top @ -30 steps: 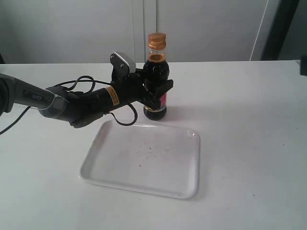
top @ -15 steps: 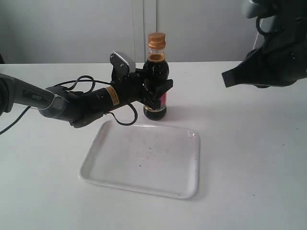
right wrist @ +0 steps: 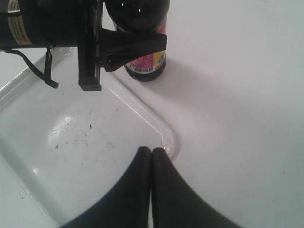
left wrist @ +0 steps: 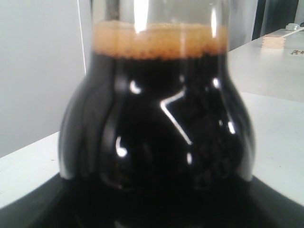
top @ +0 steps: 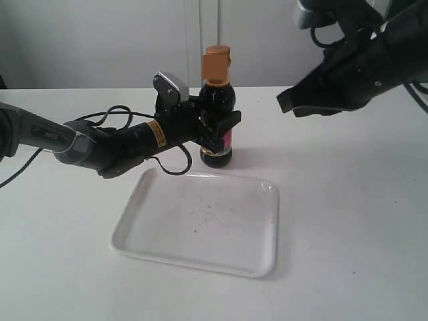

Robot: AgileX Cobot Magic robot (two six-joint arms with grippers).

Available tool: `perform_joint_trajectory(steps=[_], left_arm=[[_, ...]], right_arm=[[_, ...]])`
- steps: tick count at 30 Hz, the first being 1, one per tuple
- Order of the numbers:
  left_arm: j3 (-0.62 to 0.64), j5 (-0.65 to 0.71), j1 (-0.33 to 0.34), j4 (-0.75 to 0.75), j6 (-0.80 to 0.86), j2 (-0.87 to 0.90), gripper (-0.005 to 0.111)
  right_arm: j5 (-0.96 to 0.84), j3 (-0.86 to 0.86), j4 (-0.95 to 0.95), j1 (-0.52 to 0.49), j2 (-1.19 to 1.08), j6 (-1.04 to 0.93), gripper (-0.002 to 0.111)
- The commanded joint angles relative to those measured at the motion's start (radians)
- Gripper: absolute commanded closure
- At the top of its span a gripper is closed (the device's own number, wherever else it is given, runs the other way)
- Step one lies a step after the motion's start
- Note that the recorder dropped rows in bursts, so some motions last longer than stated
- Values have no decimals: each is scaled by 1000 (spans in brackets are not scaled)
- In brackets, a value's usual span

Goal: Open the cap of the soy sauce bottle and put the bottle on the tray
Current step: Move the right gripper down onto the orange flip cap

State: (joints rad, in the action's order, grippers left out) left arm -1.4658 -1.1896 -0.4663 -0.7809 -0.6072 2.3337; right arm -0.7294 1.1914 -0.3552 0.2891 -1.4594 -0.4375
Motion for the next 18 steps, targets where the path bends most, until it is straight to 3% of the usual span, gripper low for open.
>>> perform_joint_trajectory(steps=[1,18], left_arm=[[-2,10,-6,-27,-5,-2,107],[-2,13,-6,-33,6,-2,107]], right_arm=[[2,63,-10,17,-58,-29,108],[-55,209,-12,30,-196,-83,108]])
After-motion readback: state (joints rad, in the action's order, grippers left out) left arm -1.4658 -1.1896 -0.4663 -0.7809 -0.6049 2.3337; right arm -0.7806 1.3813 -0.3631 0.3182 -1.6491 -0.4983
